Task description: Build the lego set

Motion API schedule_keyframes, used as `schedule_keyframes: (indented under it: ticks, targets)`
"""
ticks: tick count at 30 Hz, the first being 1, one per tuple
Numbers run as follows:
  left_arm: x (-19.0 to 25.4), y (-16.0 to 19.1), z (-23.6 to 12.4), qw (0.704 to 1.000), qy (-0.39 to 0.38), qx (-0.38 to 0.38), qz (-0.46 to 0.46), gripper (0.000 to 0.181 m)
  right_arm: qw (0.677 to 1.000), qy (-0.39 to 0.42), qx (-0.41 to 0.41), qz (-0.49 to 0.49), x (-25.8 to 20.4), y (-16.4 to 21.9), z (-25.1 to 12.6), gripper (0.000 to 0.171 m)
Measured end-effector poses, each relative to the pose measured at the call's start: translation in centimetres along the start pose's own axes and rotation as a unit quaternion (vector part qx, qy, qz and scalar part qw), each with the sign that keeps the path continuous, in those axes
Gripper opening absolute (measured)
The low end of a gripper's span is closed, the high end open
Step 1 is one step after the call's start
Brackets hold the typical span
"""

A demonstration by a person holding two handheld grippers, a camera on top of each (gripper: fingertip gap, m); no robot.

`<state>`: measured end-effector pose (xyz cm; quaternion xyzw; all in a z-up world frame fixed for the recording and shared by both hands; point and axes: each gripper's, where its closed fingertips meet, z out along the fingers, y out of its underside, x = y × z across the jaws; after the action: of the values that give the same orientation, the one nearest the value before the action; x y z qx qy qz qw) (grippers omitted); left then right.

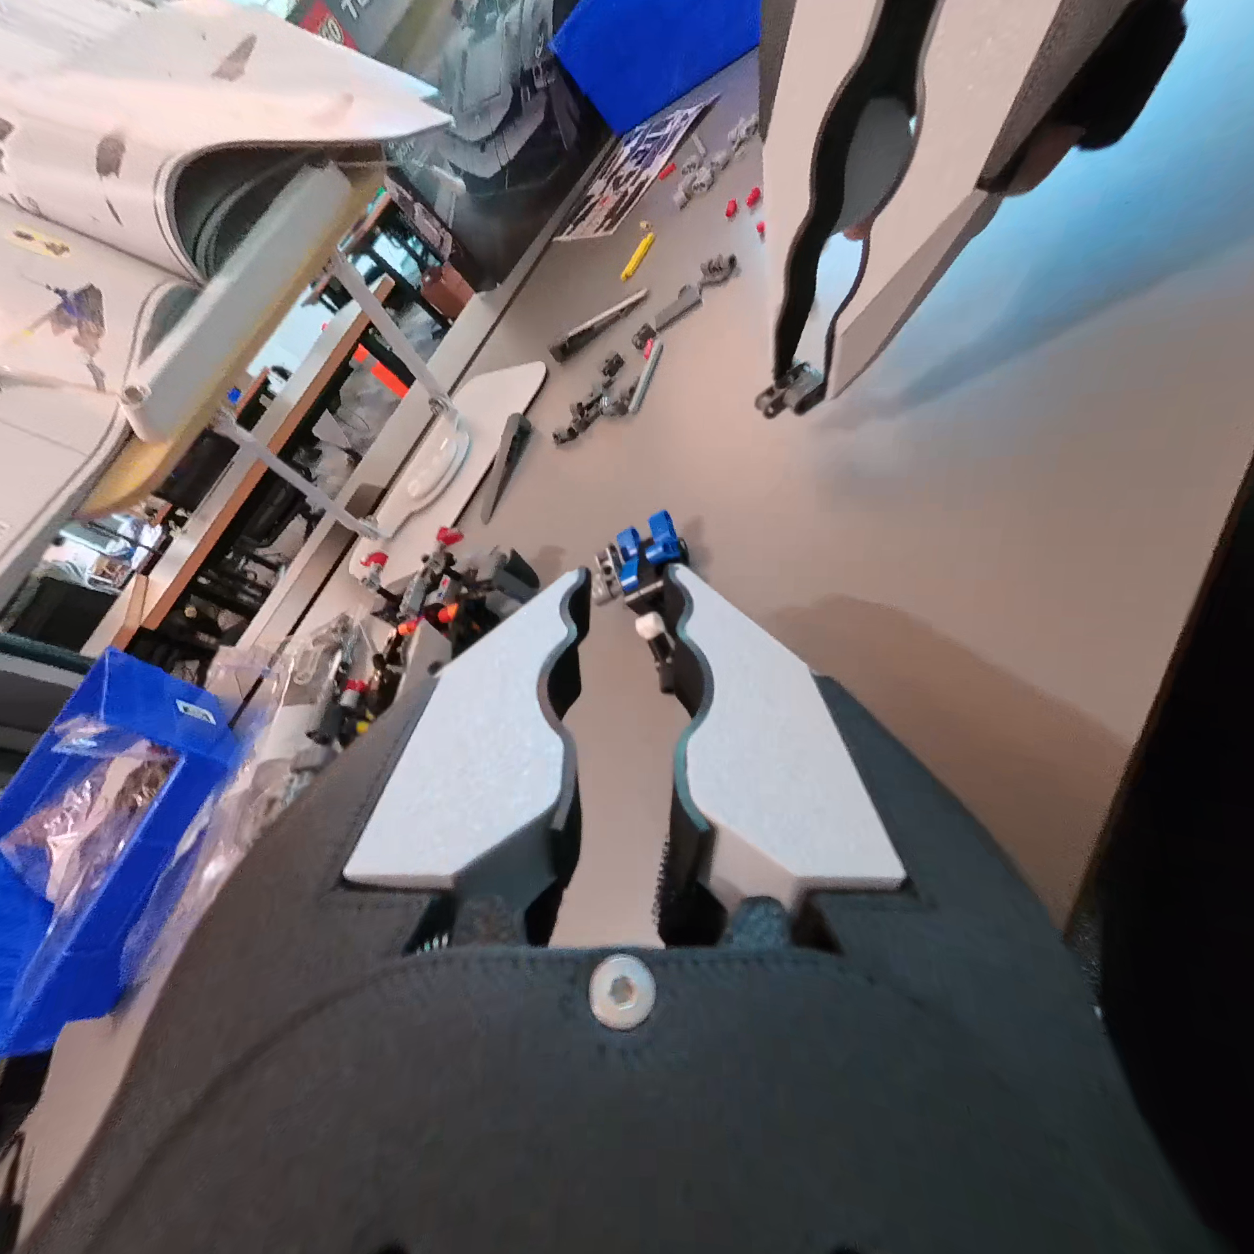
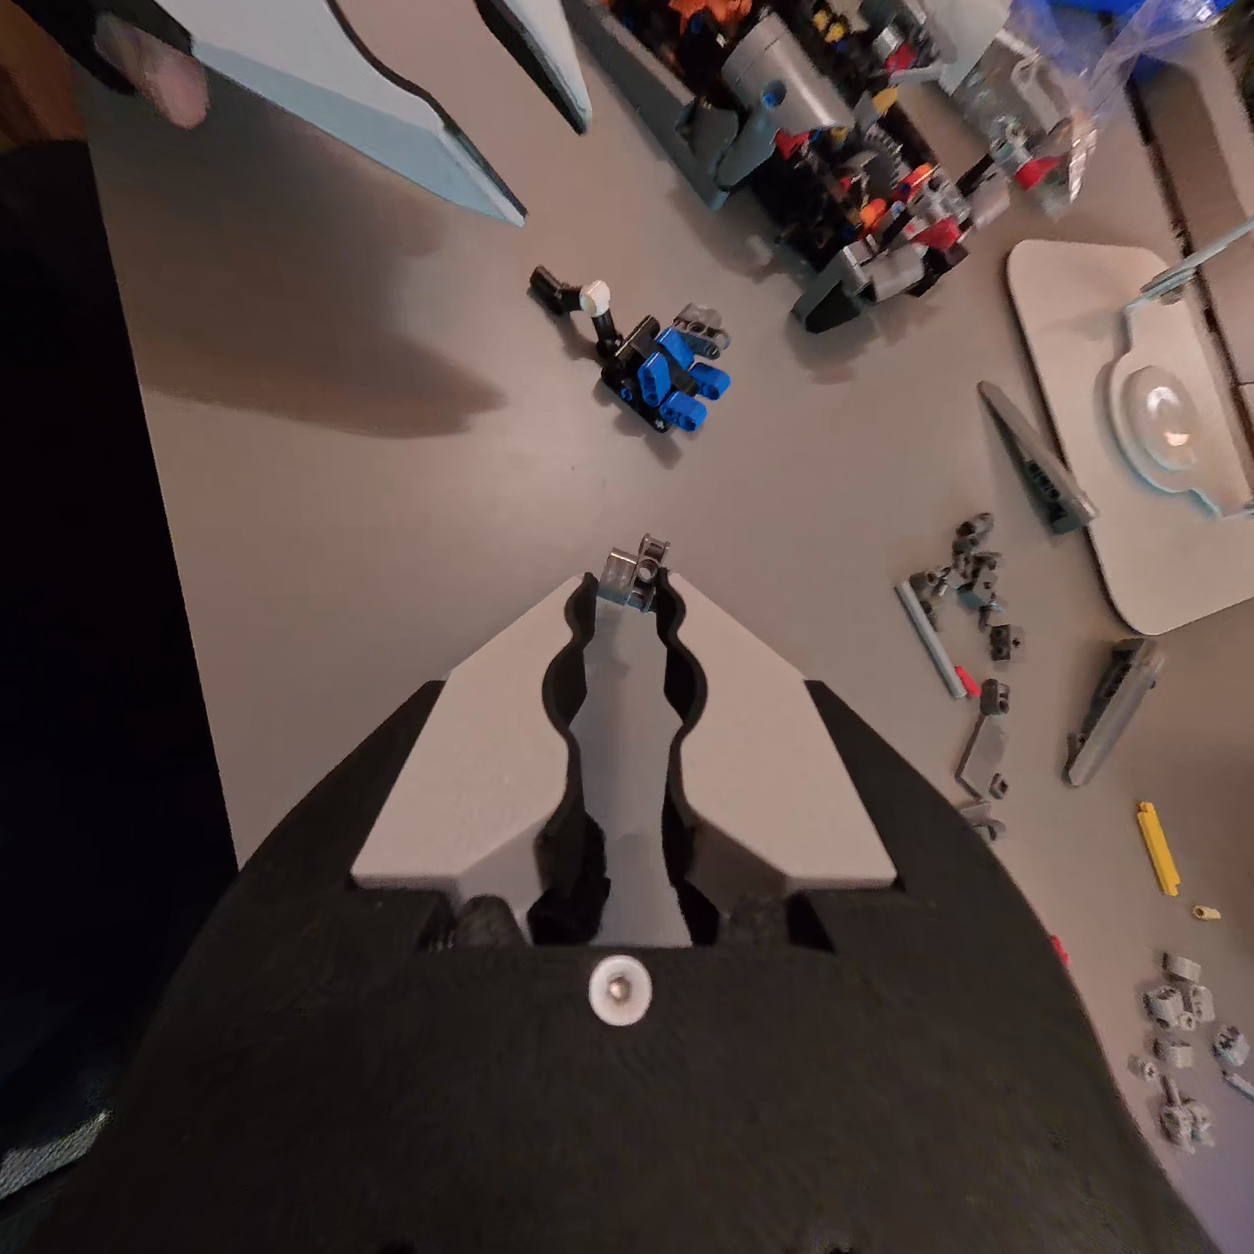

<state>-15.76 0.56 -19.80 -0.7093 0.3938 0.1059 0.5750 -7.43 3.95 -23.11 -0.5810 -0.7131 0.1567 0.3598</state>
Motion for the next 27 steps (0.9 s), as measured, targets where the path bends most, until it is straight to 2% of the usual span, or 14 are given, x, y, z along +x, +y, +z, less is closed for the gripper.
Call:
schedule_keyframes:
  ticks: [1, 4, 8, 12, 16, 22, 27]
  targets:
    - [-0.2, -0.4, 0.3, 1.000, 0.005, 0.005, 0.001, 0.019, 1.000, 0.005, 0.008, -0.003, 0.1, -0.3, -0.1, 0.015]
    - [-1.2, -1.8, 0.8, 0.998, 0.053, 0.023, -0.004, 0.012, 1.000, 0.021, 0.023, 0.005, 0.7, -0.6, -0.3, 0.014]
    - [-4.2, -4.4, 1.8, 0.992, 0.111, 0.065, -0.008, 0.014, 0.997, 0.052, 0.048, 0.030, 2.2, -0.9, -0.7, 0.014]
    - [-4.6, -6.1, 4.2, 0.986, 0.140, 0.083, 0.040, 0.019, 0.993, 0.068, 0.086, 0.043, 3.2, -1.9, -1.4, 0.014]
    - [-4.5, -7.4, 6.2, 0.985, 0.106, 0.129, 0.045, 0.028, 0.991, 0.057, 0.112, 0.052, 3.4, -2.7, -1.5, 0.014]
    - [-2.5, -6.2, 7.0, 0.985, 0.071, 0.123, 0.099, 0.032, 0.982, 0.020, 0.164, 0.097, 3.5, -3.4, -1.5, 0.014]
    - [-3.5, -5.6, 7.6, 0.988, 0.075, 0.122, 0.051, 0.033, 0.968, -0.007, 0.210, 0.134, 4.3, -5.0, -1.6, 0.014]
